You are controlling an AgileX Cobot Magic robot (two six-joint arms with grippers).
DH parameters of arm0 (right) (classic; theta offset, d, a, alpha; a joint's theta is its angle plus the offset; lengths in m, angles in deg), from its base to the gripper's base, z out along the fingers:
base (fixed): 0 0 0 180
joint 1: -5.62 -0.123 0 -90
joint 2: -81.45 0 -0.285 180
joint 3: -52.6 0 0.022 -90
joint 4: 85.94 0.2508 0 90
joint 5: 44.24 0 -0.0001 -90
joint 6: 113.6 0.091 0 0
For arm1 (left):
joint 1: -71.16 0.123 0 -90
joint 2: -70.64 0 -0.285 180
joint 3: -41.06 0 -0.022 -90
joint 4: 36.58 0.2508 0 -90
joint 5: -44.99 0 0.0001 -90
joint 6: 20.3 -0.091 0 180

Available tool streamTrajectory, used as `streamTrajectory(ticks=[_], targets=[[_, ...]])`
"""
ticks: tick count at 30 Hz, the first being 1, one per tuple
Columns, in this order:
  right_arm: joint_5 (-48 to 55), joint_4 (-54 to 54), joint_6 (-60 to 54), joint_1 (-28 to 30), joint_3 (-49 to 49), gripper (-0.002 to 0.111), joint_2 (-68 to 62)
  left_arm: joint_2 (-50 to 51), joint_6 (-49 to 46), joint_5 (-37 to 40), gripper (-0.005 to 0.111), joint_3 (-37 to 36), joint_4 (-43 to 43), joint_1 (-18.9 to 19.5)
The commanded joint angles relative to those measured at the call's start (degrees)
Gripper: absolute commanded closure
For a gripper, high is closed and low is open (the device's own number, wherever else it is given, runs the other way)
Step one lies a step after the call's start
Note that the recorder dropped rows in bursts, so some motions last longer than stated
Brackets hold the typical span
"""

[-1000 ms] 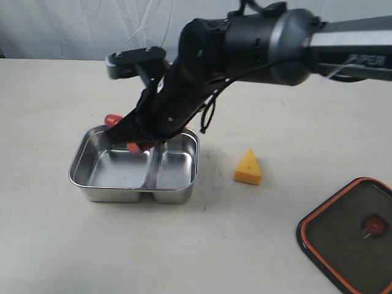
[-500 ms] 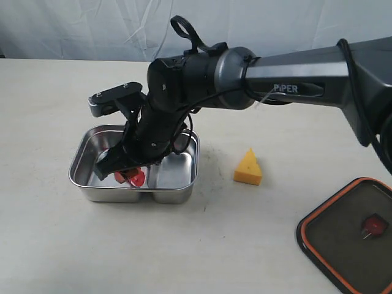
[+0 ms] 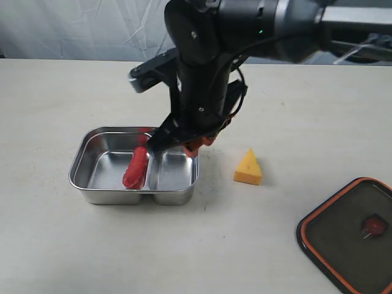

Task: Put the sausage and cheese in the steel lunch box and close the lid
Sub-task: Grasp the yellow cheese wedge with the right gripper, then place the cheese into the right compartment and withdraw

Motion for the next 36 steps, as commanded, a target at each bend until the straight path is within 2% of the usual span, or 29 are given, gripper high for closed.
streamTrajectory(ticks=[1, 4, 8, 10, 11, 14, 16, 28, 31, 34, 36], targets=[[2.42, -8.55, 7.28, 0.65, 0.24, 0.073, 4.46, -0.26, 0.0, -0.82, 0.058, -0.08, 0.03, -0.32], [2.52, -10.63, 11.52, 3.04, 1.91, 0.073, 4.96, -0.26, 0.0, -0.82, 0.058, -0.08, 0.03, -0.32], [-3.33, -6.37, 12.68, 9.37, 8.98, 0.07, 4.4, -0.26, 0.0, -0.82, 0.058, -0.08, 0.03, -0.32], [-8.4, -3.25, 12.4, 11.53, 12.64, 0.063, 3.83, -0.26, 0.0, -0.82, 0.058, -0.08, 0.03, -0.32], [-11.46, -2.08, 11.4, 12.42, 14.3, 0.055, 3.27, -0.26, 0.0, -0.82, 0.058, -0.08, 0.03, -0.32], [-13.49, -1.83, 11.4, 13.31, 16.39, 0.038, 1.78, -0.26, 0.0, -0.82, 0.058, -0.08, 0.03, -0.32], [-14.17, -1.83, 12.67, 13.31, 16.39, 0.032, 0.43, -0.26, 0.0, -0.82, 0.058, -0.08, 0.03, -0.32], [-20.8, -4.78, 14.57, 13.37, 16.39, 0.033, -8.65, -0.26, 0.0, -0.82, 0.058, -0.08, 0.03, -0.32], [-19.58, -5.96, 15.28, 13.37, 16.39, 0.044, -10.11, -0.26, 0.0, -0.82, 0.058, -0.08, 0.03, -0.32], [-17.79, -5.96, 15.28, 13.37, 16.39, 0.068, -10.42, -0.26, 0.0, -0.82, 0.058, -0.08, 0.03, -0.32], [-16.35, -5.96, 14.75, 13.37, 16.39, 0.091, -10.16, -0.26, 0.0, -0.82, 0.058, -0.08, 0.03, -0.32]])
